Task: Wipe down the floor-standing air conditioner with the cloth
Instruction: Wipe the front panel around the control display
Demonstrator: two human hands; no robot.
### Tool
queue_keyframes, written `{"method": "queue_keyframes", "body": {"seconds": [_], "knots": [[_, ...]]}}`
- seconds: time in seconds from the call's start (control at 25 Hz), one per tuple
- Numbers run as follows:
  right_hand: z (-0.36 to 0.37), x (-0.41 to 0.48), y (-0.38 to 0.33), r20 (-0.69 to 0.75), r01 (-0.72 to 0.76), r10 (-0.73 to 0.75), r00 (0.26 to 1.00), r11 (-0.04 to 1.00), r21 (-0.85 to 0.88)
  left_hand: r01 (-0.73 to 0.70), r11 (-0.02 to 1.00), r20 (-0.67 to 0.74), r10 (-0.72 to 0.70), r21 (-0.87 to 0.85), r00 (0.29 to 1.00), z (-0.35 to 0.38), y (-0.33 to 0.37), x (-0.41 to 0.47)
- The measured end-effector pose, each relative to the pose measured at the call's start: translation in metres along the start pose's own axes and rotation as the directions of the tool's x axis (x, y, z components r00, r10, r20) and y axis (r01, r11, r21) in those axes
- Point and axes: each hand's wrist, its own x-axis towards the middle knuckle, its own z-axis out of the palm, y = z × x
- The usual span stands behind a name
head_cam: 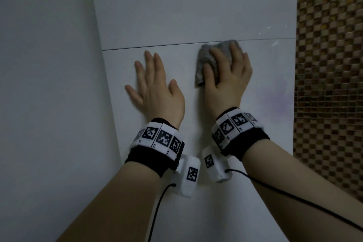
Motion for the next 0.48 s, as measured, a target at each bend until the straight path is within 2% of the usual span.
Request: {"method": "queue_keyframes", "body": {"seconds": [0.08,0.12,0.16,0.28,0.32,0.4,0.48], "knots": [[0.003,-0.010,-0.001,0.092,0.180,-0.178,0.980,0.983,-0.020,0.074,0.997,-0.034,-0.073,0.014,0.997,-0.006,-0.011,0.006],[0.002,-0.009,0.000,0.105,0.225,-0.222,0.969,0.974,-0.014,0.106,0.994,-0.047,-0.105,0.024,0.993,-0.009,-0.018,0.009],[0.001,-0.005,0.001,0.086,0.215,-0.214,0.973,0.977,-0.005,0.128,0.991,-0.055,-0.127,0.029,0.990,-0.012,-0.023,0.011],[0.006,-0.004,-0.007,-0.025,0.011,-0.010,1.000,1.000,0.027,0.182,0.983,-0.063,-0.183,-0.013,0.981,-0.017,-0.035,0.012],[0.010,-0.010,-0.013,-0.021,0.003,-0.003,1.000,1.000,0.024,0.209,0.976,-0.065,-0.213,-0.056,0.975,-0.019,-0.038,0.012],[0.019,-0.024,-0.020,0.069,0.142,-0.141,0.988,0.990,-0.014,0.264,0.951,-0.075,-0.278,-0.160,0.958,-0.021,-0.043,0.015],[0.020,-0.026,-0.020,0.151,0.300,-0.293,0.944,0.953,-0.030,0.301,0.920,-0.082,-0.330,-0.251,0.940,-0.024,-0.046,0.022]]}}
